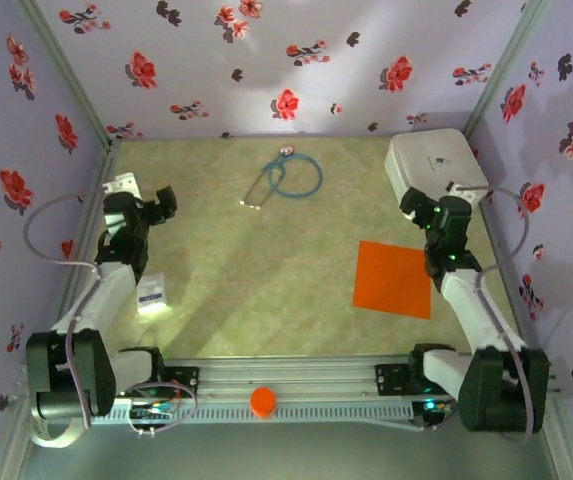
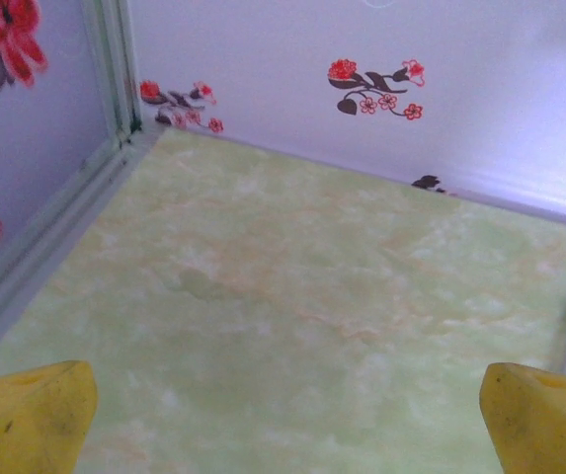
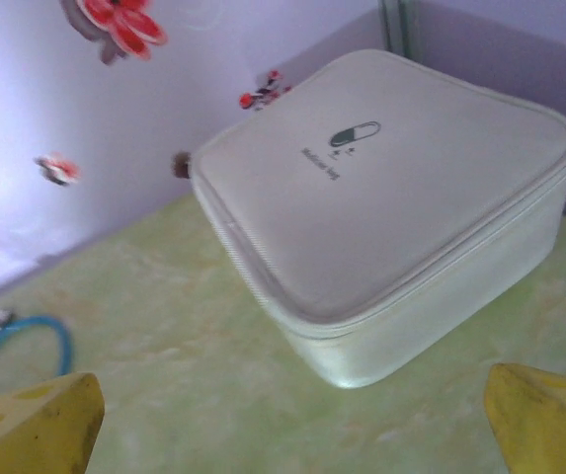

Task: Fold a paper plane with a square sheet of paper (pick it up from the middle)
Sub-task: Move the square sheet of paper to the center of the table.

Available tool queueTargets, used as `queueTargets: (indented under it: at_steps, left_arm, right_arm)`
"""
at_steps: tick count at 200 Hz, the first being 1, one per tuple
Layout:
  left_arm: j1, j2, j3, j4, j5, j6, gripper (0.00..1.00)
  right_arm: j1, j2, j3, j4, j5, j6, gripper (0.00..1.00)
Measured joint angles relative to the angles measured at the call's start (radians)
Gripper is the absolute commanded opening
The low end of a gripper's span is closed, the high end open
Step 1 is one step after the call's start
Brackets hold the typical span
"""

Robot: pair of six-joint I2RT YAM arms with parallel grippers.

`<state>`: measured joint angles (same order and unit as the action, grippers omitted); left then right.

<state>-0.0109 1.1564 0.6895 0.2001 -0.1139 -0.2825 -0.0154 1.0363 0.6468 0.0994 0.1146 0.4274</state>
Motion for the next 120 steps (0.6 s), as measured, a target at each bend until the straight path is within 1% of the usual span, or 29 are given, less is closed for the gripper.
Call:
queueTargets:
  at_steps: [11,27,48,65,77,88,103,120]
  left_arm:
    - [0.001,-0.022,0.017,-0.06,0.026,-0.047,1.0]
    - [0.003,-0.05,0.015,-0.115,0.113,-0.113,1.0]
    - [-0.001,-0.066,-0.021,-0.12,0.251,-0.22,1.0]
    - [-0.025,-0.067,-0.042,-0.126,0.324,-0.289,1.0]
    - [-0.07,-0.067,-0.048,-0.129,0.355,-0.319,1.0]
    - [-0.129,-0.067,-0.047,-0.135,0.377,-0.33,1.0]
    - [-0.209,-0.061,-0.047,-0.148,0.385,-0.333,1.0]
    - [-0.28,-0.037,-0.045,-0.164,0.384,-0.333,1.0]
  right_arm:
    - [0.0,-0.056,0.001,-0.056,-0.045,0.057,0.99]
    - [0.0,-0.095,0.001,-0.154,-0.104,0.13,0.99]
    - [0.0,-0.058,0.002,-0.312,-0.17,0.197,0.97]
    - [0.0,-0.006,0.0,-0.417,-0.208,0.235,0.95]
    - [0.0,0.021,-0.009,-0.454,-0.235,0.256,0.95]
    - [0.0,0.038,-0.024,-0.477,-0.251,0.273,0.95]
    - [0.0,0.058,-0.041,-0.496,-0.254,0.29,0.95]
    - [0.0,0.09,-0.046,-0.51,-0.254,0.3,0.96]
